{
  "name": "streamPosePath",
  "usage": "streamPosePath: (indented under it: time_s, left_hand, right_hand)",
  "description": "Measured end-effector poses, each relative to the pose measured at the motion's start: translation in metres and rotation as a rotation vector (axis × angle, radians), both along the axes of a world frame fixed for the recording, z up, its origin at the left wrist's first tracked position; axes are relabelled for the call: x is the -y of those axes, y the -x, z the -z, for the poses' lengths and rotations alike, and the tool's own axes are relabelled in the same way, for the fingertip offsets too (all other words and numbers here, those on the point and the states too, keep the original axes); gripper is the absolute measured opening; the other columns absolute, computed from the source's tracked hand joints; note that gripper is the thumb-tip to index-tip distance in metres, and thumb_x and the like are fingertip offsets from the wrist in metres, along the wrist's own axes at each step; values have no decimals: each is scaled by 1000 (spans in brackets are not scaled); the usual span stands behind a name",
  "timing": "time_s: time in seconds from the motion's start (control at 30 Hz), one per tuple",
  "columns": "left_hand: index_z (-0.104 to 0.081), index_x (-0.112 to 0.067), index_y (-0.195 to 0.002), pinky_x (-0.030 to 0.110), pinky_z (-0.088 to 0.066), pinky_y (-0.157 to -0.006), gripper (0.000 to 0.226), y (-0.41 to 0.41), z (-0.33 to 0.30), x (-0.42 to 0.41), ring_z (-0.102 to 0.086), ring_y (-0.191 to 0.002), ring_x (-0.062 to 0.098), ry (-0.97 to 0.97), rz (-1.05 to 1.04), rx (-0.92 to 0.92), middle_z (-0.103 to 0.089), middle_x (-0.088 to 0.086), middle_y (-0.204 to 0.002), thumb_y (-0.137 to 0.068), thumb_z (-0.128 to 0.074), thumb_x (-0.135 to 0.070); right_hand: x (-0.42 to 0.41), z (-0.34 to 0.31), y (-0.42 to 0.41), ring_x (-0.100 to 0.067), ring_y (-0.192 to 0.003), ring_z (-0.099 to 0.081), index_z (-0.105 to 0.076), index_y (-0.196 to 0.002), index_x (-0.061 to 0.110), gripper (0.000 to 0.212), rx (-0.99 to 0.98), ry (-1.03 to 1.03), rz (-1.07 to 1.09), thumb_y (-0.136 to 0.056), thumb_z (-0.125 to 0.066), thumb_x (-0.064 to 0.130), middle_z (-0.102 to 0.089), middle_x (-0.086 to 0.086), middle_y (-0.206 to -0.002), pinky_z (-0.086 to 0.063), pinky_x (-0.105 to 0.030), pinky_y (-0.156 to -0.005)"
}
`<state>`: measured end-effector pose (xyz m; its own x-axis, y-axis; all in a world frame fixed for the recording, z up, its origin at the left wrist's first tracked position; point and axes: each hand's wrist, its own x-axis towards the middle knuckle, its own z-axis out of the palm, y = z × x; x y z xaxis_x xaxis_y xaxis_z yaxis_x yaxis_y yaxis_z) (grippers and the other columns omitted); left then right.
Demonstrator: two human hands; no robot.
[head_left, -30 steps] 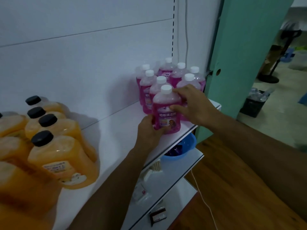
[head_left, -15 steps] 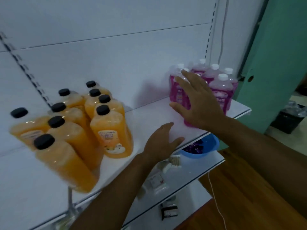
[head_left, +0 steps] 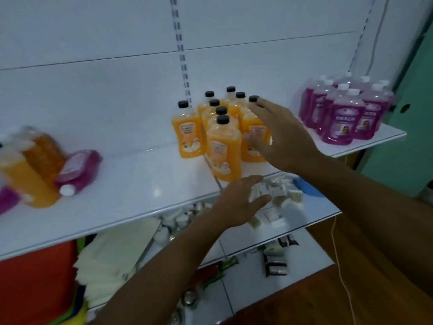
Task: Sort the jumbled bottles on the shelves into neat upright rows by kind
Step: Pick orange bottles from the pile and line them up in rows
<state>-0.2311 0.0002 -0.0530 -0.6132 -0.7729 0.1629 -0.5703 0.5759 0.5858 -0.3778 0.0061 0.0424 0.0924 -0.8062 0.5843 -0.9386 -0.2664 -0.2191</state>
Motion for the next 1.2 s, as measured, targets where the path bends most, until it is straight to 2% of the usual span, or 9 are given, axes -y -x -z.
streamPosePath:
  time_s: [0.37, 0.6, 0.7, 0.87, 0.93, 1.0, 1.03, 1.13, 1.2]
  left_hand:
    - [-45, -22, -141, 33, -36, -111, 57, -219, 1, -24, -47, -129, 17, -16, -450, -54, -48, -2, -145, -91, -58, -47]
    - [-34, -16, -146, 37, -33, -113, 66, -308, 18, 10, -40, -135, 23, -88, -762, -133, -39, 3, -151, -92, -59, -44]
    - [-38, -15, -140, 40, -44, -103, 57, -333, 22, 37, -52, -123, 26, -89, -920, -206, -50, 6, -140, -92, -60, -37]
    - [-52, -10, -117, 22, -41, -75, 23, -353, 18, 73, -55, -92, 17, -48, -1042, -324, -62, 6, -110, -96, -51, -16]
    - [-57, -13, -115, 7, -40, -65, 21, -357, 21, 82, -59, -88, 13, -51, -1030, -355, -63, -1, -102, -96, -52, -17]
    - [-62, -16, -114, 3, -41, -61, 21, -361, 20, 87, -60, -82, 7, -75, -1011, -380, -64, -8, -97, -93, -57, -19]
    - [-64, -16, -112, 6, -45, -66, 22, -364, 20, 91, -61, -81, 7, -100, -996, -427, -66, -9, -96, -91, -60, -20]
    - [-68, -16, -108, 37, -59, -82, 25, -369, 17, 96, -67, -90, 17, -252, -1001, -659, -72, -1, -96, -85, -68, -23]
    - [-68, -17, -110, 42, -58, -85, 33, -368, 15, 96, -68, -96, 21, -309, -1004, -772, -72, 0, -100, -78, -70, -26]
  right_hand:
    - [1, 9, -193, -29, -141, -30, -34, -148, 15, 67, -90, -23, -212, -91, -59, 42, -36, -11, -152, -30, -44, -113]
    - [71, 43, -280, -25, -144, -24, -26, -150, 22, 70, -136, -238, -401, -91, -62, 34, -25, -4, -158, -31, -43, -114]
    - [116, 63, -313, -26, -144, -24, -25, -151, 21, 74, -172, -321, -513, -89, -64, 37, -24, -5, -158, -29, -42, -115]
    - [183, 86, -358, -31, -142, -27, -27, -150, 14, 82, -294, -318, -653, -83, -73, 26, -27, -11, -157, -31, -44, -114]
    - [202, 93, -371, -35, -142, -25, -30, -149, 12, 82, -361, -286, -697, -82, -75, 22, -28, -14, -156, -31, -48, -114]
    - [214, 102, -381, -43, -138, -32, -37, -145, 7, 77, -415, -228, -776, -81, -76, 21, -36, -20, -149, -35, -57, -109]
    - [219, 108, -386, -46, -133, -38, -42, -141, 3, 72, -419, -201, -806, -80, -77, 20, -43, -24, -144, -38, -60, -105]
    - [228, 117, -394, -51, -128, -41, -44, -138, 1, 68, -420, -168, -801, -81, -76, 20, -48, -25, -138, -41, -63, -100]
    - [227, 116, -395, -49, -133, -36, -40, -141, 1, 71, -398, -169, -780, -82, -75, 20, -45, -24, -142, -40, -62, -102]
